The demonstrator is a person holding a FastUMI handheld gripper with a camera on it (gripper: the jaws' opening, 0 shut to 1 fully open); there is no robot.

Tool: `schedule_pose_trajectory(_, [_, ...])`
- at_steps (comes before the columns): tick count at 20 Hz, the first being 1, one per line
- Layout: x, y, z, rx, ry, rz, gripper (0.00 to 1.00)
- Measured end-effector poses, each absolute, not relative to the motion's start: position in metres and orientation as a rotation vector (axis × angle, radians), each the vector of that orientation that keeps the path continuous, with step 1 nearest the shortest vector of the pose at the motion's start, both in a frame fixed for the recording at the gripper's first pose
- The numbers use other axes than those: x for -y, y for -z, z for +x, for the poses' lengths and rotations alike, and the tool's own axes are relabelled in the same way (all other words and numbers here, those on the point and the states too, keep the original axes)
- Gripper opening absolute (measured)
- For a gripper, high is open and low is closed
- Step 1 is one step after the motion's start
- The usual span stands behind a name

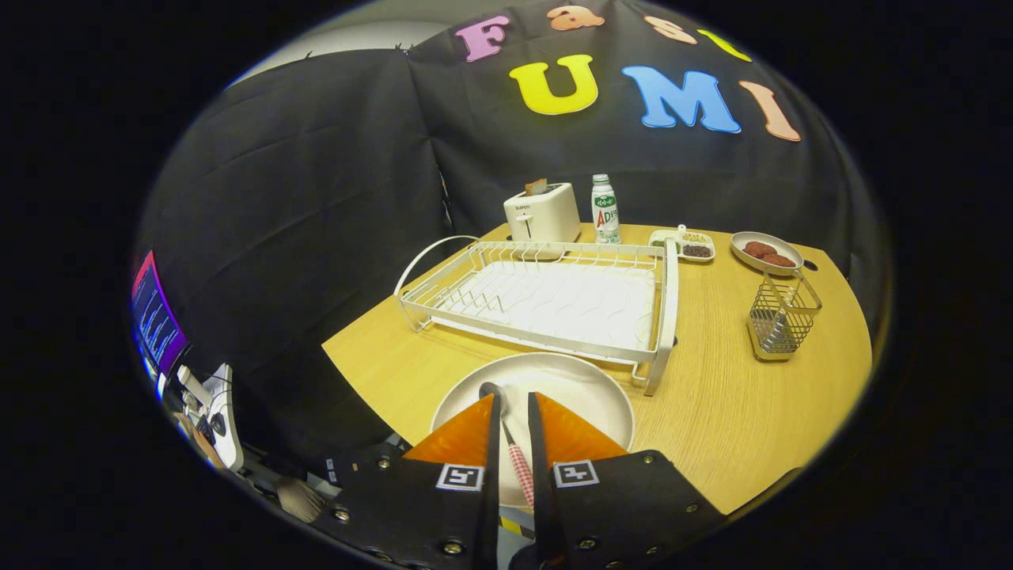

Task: Take the plate from the dish rack, then take the spoon from the basket and place it into the plate.

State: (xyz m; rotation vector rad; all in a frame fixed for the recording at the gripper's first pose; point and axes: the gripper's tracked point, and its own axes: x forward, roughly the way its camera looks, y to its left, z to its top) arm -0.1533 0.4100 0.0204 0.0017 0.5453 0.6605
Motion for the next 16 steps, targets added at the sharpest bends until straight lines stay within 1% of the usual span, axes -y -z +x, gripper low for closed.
schedule_pose_trajectory(1, [-0.405, -0.021, -0.152, -0.542, -0.657, -0.003, 0.22])
schedule_pose_trajectory(4, [-0.398, -0.031, -0.146, -0.510, -0.645, 0.000, 0.22])
schedule_pose_trajectory(6, [-0.393, -0.050, -0.138, -0.459, -0.617, -0.002, 0.22])
schedule_pose_trajectory(16, [-0.354, -0.229, -0.093, -0.061, -0.390, 0.026, 0.22])
